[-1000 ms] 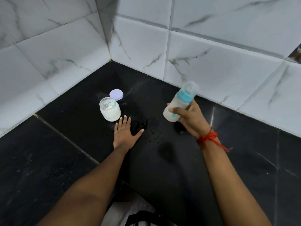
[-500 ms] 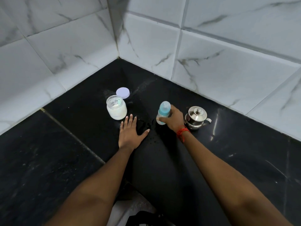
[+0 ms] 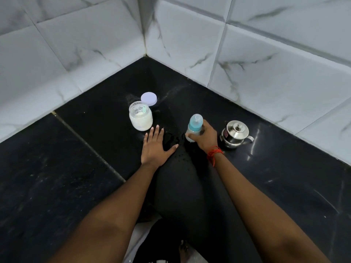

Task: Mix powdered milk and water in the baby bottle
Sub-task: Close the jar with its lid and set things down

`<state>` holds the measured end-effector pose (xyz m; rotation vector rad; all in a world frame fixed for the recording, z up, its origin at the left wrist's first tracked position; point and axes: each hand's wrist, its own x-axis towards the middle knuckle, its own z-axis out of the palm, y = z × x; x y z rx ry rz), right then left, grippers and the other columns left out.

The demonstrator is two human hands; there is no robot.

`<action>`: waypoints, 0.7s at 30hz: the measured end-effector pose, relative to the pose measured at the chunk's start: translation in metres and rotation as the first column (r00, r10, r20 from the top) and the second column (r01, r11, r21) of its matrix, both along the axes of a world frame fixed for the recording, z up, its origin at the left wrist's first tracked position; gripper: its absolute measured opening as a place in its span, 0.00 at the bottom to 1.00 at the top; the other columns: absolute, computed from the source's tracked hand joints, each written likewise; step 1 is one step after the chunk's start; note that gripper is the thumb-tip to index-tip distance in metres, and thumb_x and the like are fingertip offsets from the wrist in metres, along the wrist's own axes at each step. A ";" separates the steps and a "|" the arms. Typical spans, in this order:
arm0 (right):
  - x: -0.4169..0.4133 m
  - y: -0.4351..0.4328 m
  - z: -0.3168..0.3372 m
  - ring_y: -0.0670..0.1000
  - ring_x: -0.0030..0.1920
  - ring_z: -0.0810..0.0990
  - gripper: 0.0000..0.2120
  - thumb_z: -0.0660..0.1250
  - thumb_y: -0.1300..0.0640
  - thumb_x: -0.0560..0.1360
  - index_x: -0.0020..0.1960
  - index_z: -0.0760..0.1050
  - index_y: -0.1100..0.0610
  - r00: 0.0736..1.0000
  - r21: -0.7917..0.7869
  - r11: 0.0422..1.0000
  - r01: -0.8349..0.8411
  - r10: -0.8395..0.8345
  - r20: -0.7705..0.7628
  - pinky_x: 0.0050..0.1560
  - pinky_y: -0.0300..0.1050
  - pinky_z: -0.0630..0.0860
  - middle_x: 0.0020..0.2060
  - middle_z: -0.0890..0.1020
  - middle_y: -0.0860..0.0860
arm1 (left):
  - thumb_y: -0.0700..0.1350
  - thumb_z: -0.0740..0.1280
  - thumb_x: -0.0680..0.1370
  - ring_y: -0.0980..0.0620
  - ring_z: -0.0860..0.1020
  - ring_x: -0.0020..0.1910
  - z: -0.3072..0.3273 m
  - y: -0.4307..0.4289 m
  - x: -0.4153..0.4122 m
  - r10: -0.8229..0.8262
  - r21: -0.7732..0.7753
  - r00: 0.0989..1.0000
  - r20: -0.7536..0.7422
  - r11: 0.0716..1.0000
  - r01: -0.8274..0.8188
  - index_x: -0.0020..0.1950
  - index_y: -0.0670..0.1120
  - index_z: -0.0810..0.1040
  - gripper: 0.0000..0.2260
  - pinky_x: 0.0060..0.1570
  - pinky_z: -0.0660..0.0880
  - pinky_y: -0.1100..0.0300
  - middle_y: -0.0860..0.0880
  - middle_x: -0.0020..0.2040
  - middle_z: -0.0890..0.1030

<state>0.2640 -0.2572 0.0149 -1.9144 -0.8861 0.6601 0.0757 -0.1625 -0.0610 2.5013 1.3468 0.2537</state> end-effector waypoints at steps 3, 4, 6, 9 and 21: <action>-0.002 -0.005 -0.001 0.45 0.60 0.79 0.40 0.84 0.45 0.59 0.67 0.72 0.48 1.000 0.046 0.999 -0.018 0.018 -0.005 0.64 0.47 0.78 0.61 0.78 0.45 | 0.72 0.58 0.79 0.49 0.50 0.85 -0.005 -0.002 -0.003 0.001 -0.025 0.998 0.057 1.000 0.000 0.84 0.47 0.59 0.42 0.83 0.46 0.49 0.48 0.86 0.55; -0.004 -0.006 -0.001 0.45 0.63 0.78 0.43 0.84 0.41 0.58 0.69 0.70 0.47 1.000 0.078 0.997 0.011 -0.011 -0.010 0.65 0.48 0.77 0.63 0.77 0.45 | 0.70 0.61 0.79 0.48 0.54 0.84 -0.006 -0.002 -0.005 0.021 -0.050 0.991 0.132 0.999 -0.014 0.83 0.47 0.64 0.39 0.83 0.49 0.49 0.48 0.84 0.60; -0.010 -0.005 0.013 0.45 0.65 0.75 0.41 0.81 0.40 0.62 0.71 0.69 0.47 0.995 0.152 0.984 0.090 -0.095 0.030 0.66 0.44 0.75 0.65 0.74 0.45 | 0.64 0.69 0.79 0.47 0.68 0.77 -0.006 -0.002 -0.010 0.102 -0.105 0.924 0.368 0.992 -0.068 0.71 0.48 0.78 0.27 0.79 0.63 0.46 0.48 0.74 0.76; -0.015 0.014 0.048 0.45 0.64 0.74 0.28 0.76 0.42 0.71 0.67 0.73 0.50 0.953 0.330 0.939 0.098 -0.184 0.241 0.64 0.40 0.73 0.61 0.76 0.45 | 0.56 0.74 0.76 0.48 0.76 0.51 0.004 0.001 -0.020 0.265 -0.098 0.682 0.682 0.957 -0.274 0.44 0.47 0.79 0.13 0.55 0.76 0.43 0.51 0.45 0.80; -0.019 0.238 0.057 0.61 0.71 0.66 0.37 0.75 0.57 0.71 0.76 0.64 0.52 0.660 -0.388 0.816 -0.429 0.577 0.482 0.72 0.55 0.67 0.72 0.69 0.57 | 0.57 0.84 0.61 0.54 0.70 0.76 0.016 0.095 -0.056 0.395 -0.395 0.645 0.654 0.906 -0.155 0.83 0.52 0.58 0.56 0.76 0.69 0.50 0.53 0.77 0.70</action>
